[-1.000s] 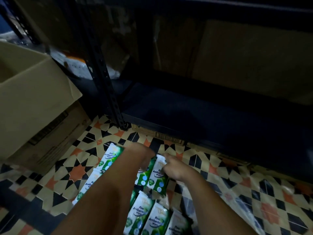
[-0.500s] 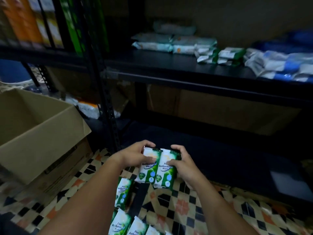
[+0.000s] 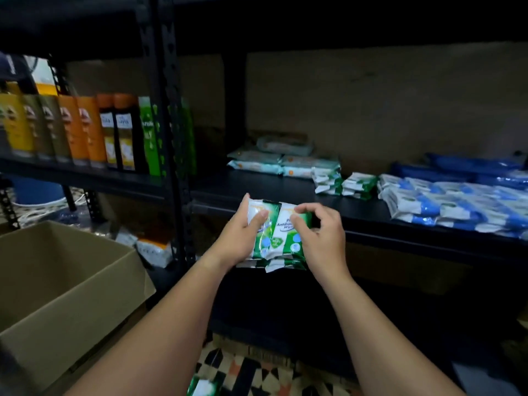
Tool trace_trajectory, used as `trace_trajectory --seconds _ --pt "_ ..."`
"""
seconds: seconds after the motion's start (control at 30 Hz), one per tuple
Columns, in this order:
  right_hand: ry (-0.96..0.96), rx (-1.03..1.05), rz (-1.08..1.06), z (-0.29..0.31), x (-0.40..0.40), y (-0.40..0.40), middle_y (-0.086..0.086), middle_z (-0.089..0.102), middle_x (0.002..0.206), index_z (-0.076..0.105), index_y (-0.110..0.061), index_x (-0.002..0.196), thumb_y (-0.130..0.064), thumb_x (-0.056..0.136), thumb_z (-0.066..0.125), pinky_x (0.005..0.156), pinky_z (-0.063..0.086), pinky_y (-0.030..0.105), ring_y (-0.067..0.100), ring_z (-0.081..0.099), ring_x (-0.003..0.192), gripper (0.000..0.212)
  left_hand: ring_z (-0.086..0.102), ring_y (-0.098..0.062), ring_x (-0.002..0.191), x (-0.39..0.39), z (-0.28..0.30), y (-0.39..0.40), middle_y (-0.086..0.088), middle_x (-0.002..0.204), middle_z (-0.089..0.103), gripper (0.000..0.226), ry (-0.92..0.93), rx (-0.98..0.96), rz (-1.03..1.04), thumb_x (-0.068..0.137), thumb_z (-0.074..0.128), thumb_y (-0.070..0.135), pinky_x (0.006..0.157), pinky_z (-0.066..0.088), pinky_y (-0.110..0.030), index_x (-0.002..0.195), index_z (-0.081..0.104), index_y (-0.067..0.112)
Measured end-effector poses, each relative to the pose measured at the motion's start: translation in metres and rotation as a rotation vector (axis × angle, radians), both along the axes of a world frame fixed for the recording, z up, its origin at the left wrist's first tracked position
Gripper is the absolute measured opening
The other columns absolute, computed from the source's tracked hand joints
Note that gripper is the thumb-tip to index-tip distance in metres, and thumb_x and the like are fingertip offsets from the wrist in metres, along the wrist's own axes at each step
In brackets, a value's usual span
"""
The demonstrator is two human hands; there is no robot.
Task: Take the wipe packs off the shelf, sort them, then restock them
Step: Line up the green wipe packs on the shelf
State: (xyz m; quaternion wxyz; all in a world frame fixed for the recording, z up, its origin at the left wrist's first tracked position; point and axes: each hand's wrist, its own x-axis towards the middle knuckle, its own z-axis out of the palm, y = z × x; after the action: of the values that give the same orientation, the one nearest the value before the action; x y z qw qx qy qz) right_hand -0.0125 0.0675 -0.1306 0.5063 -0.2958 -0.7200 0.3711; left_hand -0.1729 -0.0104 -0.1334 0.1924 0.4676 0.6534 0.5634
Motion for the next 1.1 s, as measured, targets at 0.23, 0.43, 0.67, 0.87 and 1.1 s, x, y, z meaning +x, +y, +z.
trace_trajectory --seconds 0.23,0.43,0.67,0.87,1.1 --pt "0.012 0.045 -0.043 0.066 -0.028 0.048 0.001 0.067 0.109 0.070 -0.031 0.088 -0.036 0.089 0.071 0.064 0.045 0.021 0.013 0.055 0.074 0.005 0.045 -0.023 0.139 -0.035 0.064 0.054 -0.002 0.154 0.046 0.081 -0.008 0.014 0.152 0.085 0.049 0.060 0.118 0.034 -0.047 0.154 0.035 0.021" --pt "-0.063 -0.034 -0.056 0.080 -0.052 0.094 0.000 0.066 0.119 0.075 -0.024 0.097 -0.029 0.094 0.069 0.082 0.037 0.026 0.015 0.054 0.109 0.008 0.037 -0.025 0.062 -0.048 0.093 0.100 -0.021 0.081 0.045 0.020 -0.010 -0.139 0.301 0.099 0.037 0.016 0.056 0.028 -0.034 0.096 0.052 0.004" --pt "-0.250 0.130 -0.165 0.072 -0.063 0.117 0.002 0.077 0.099 0.081 -0.013 0.088 -0.025 0.094 0.068 0.072 0.045 0.027 0.018 0.066 0.088 0.019 0.044 -0.015 0.064 -0.071 0.098 0.120 -0.013 0.092 0.054 0.029 -0.150 -0.267 0.247 0.102 0.044 0.001 0.036 0.039 -0.014 0.129 0.054 0.004" --pt "-0.682 0.300 -0.205 0.094 -0.057 0.115 0.009 0.070 0.076 0.077 -0.010 0.080 -0.048 0.095 0.064 0.073 0.056 0.036 0.030 0.066 0.075 0.042 0.064 -0.027 0.084 -0.093 0.086 0.109 -0.023 0.103 0.071 0.035 -0.066 -0.161 0.257 0.096 0.066 0.025 0.078 0.054 -0.040 0.119 0.064 0.000" --pt "-0.817 0.552 -0.180 0.075 -0.036 0.058 0.000 0.063 0.118 0.065 -0.027 0.119 -0.088 0.073 0.045 0.081 0.055 0.039 0.027 0.065 0.103 0.079 0.051 -0.022 0.125 -0.045 0.038 0.054 -0.005 0.136 0.057 0.045 0.669 0.194 0.351 0.089 0.057 0.035 0.107 0.040 -0.032 0.132 0.062 0.020"
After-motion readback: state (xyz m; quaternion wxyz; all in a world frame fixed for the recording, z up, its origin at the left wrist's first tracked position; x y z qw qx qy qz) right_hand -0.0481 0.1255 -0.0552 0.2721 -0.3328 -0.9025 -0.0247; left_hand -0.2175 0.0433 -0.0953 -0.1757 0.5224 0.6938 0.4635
